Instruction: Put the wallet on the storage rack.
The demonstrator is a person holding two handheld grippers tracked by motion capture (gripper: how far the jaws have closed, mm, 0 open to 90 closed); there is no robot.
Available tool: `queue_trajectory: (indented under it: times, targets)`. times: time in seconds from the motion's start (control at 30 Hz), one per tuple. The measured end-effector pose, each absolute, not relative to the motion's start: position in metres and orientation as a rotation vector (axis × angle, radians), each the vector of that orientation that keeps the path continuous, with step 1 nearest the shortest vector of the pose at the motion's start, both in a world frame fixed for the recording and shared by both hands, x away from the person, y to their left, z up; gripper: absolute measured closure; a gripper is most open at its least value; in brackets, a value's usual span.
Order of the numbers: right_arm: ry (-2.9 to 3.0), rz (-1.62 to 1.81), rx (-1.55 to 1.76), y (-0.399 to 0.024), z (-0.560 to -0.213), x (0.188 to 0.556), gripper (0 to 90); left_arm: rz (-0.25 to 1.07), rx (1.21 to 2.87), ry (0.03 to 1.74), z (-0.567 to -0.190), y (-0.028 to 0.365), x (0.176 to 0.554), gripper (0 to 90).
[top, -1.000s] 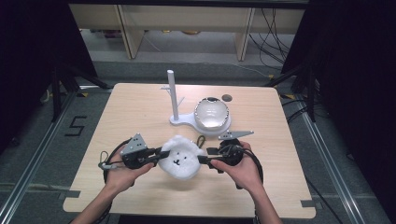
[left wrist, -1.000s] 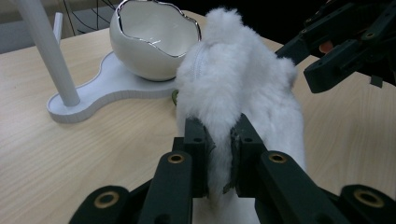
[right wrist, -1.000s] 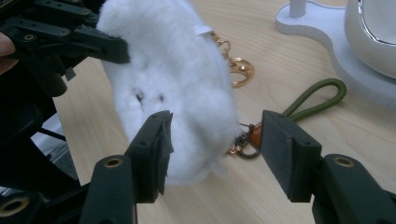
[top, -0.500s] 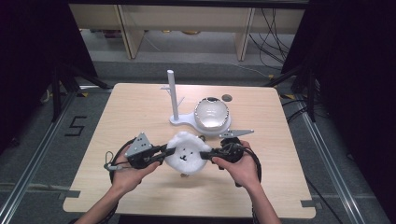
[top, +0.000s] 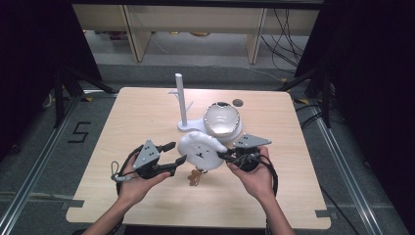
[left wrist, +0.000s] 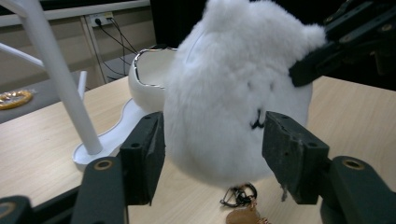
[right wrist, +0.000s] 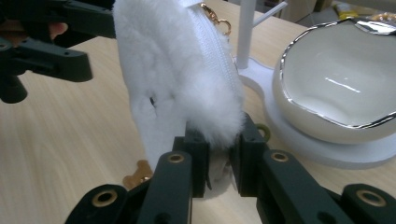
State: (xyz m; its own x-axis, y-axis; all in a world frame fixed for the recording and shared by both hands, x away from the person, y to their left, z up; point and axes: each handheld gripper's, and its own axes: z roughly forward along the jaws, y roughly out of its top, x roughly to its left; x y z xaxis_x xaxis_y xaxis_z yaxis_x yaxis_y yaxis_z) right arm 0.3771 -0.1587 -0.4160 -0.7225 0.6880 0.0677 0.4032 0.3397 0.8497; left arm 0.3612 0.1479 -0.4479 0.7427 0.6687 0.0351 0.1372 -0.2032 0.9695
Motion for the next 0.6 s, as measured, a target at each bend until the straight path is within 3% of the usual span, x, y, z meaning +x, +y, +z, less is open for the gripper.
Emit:
queue_trajectory:
  times: [0.6]
  targets:
    - [2.224, 1.256, 1.003, -0.189, -0.386, 0.415, 79.4, 0.633, 1.719, 0.734, -0.497, 0.189, 0.343, 36.1]
